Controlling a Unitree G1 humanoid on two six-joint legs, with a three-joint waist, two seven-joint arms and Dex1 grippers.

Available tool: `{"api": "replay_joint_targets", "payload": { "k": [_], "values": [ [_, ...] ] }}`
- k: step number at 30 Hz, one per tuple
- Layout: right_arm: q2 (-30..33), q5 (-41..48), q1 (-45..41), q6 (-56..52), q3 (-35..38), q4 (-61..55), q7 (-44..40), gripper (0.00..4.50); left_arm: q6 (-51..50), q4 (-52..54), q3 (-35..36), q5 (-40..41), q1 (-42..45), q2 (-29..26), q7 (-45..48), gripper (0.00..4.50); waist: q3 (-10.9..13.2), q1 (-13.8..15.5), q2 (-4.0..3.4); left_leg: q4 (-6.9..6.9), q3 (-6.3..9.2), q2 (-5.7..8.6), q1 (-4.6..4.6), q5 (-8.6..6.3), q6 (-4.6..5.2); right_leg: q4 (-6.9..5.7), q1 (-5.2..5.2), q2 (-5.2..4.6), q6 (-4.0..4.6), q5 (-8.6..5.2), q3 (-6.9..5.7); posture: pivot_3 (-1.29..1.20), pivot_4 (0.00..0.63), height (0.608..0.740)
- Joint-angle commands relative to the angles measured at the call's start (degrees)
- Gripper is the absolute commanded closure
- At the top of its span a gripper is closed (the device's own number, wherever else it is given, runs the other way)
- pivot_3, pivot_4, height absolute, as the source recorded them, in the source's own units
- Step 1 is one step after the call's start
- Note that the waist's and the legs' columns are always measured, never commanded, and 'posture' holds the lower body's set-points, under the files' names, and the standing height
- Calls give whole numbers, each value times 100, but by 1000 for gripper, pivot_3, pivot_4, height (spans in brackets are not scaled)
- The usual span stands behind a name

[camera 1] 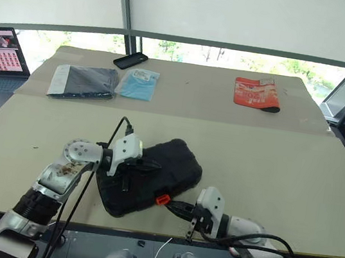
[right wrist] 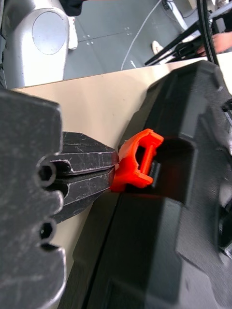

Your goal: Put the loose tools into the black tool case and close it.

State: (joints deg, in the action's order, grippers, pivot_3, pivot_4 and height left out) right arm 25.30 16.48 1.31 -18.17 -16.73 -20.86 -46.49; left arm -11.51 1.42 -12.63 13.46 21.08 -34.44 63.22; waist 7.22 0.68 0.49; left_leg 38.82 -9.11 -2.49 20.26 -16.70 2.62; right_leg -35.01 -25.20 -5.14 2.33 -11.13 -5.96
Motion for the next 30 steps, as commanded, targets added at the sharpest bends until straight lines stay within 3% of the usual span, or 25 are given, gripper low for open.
{"api": "replay_joint_targets", "payload": {
  "k": [1,10,15,19,20,22,23,28,30],
  "values": [
    [-62,306,-329,144,277,-375,-80,4500,-348,-517,-485,-386,-333,17,-1,4403,2,0,1,-1,2,0,0,0,0,1,0,0,0,0,-1,0,150,740],
    [-117,466,-620,-72,159,-242,-238,4500,-358,-591,-493,-412,-296,81,-21,4403,-2,27,-9,-13,12,0,2,0,-1,13,1,-1,0,0,-12,0,150,740],
    [290,627,-542,-171,451,-315,-507,4500,-293,-473,-71,-56,-432,138,-70,4403,-6,49,-19,-14,13,3,10,-1,0,28,2,-4,-2,-3,-15,0,150,740],
    [873,971,-274,-297,991,-684,-695,4500,-74,-198,651,677,-647,64,204,3472,-2,17,-16,-15,13,4,57,-4,8,40,-9,-6,-5,-3,-19,0,150,740],
    [997,1070,-168,-328,1178,-775,-704,4213,-81,-97,880,870,-714,-5,260,2971,1,-1,-11,-15,13,4,79,-3,10,39,-28,-5,-14,3,-22,0,150,740],
    [1197,1151,44,-280,1512,-878,-724,3781,-78,48,1290,1142,-836,-155,301,2394,13,-24,9,-15,12,3,97,4,15,29,-57,4,-33,15,-19,0,150,740],
    [1275,1155,139,-230,1650,-903,-737,3327,-62,97,1454,1227,-889,-229,312,1880,17,-24,13,-15,12,2,111,17,35,11,-82,9,-17,5,-16,0,150,740],
    [1637,783,765,613,2354,-470,-1034,1637,230,25,2304,1319,-1519,-887,488,183,65,-20,56,-18,12,-19,126,9,6,6,-106,42,10,-12,-18,0,150,740],
    [1707,646,865,1004,2511,-174,-1136,956,391,-20,2517,1310,-1814,-1054,567,0,81,-1,63,-17,10,-24,126,1,0,10,-104,51,11,-18,-16,0,150,740]
  ]
}}
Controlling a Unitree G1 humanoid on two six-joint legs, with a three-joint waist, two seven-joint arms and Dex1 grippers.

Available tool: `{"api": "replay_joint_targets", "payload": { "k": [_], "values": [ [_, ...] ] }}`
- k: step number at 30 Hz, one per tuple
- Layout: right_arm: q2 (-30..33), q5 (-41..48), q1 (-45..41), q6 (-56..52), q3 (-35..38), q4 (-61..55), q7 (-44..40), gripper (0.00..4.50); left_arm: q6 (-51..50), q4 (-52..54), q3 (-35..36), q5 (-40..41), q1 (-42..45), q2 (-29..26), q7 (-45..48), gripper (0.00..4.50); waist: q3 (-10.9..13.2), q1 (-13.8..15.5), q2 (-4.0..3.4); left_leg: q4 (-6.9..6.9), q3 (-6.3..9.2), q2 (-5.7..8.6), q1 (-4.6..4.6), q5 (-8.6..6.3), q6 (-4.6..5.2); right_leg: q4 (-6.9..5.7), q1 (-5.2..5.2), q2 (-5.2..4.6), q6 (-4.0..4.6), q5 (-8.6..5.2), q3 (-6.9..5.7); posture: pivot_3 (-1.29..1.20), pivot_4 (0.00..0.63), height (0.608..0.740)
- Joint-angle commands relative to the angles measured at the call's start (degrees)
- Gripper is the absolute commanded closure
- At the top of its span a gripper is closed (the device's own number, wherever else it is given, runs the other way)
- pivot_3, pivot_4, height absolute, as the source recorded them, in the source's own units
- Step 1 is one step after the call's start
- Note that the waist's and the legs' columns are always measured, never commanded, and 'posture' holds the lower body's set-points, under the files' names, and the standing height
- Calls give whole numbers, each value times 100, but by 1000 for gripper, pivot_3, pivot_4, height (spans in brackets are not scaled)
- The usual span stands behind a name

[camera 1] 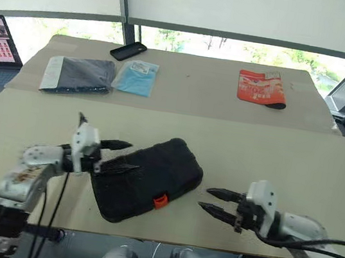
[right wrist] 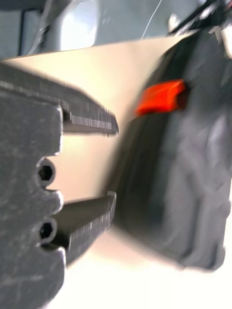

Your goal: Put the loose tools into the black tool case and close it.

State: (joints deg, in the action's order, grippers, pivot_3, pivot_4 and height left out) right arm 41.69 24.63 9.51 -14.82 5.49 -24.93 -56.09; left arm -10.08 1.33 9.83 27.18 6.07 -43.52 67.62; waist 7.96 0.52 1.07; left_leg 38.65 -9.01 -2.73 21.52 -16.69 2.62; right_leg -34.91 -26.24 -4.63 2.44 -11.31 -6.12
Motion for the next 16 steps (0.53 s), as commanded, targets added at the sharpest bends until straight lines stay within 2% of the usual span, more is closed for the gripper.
{"api": "replay_joint_targets", "payload": {
  "k": [1,3,5,8,13,16],
  "values": [
    [91,-245,46,1188,381,554,-408,577,342,-58,487,-85,-557,-216,119,0,10,19,8,2,0,0,2,-1,2,0,-2,-3,0,0,-3,0,150,740],
    [102,-292,-7,2135,566,1211,-849,96,673,-181,864,-254,-1003,-288,0,0,12,15,7,5,-1,1,1,-7,9,4,0,-7,0,-1,-1,0,150,740],
    [104,-243,-104,2781,701,1757,-1176,96,1064,-322,1093,-501,-1317,-320,-200,0,17,5,1,4,-7,2,-3,-13,16,8,2,-12,-1,-2,3,0,150,740],
    [161,-233,-607,2871,789,2409,-1160,96,1515,-643,1318,-794,-1617,-257,-576,0,39,9,-23,4,-10,2,-20,-14,15,0,9,-14,0,-5,8,0,150,740],
    [118,-379,-1127,3311,693,3268,-1291,96,1833,-710,1362,-904,-1690,-59,-935,0,126,44,26,6,-11,-6,-18,-1,-16,-12,-2,-14,2,-4,-3,0,150,740],
    [66,-438,-1287,3484,650,3557,-1268,96,1786,-607,1368,-873,-1681,28,-1133,0,128,83,24,6,-11,-7,-6,-18,-47,-12,-2,-28,2,0,-24,0,150,740]
  ]
}}
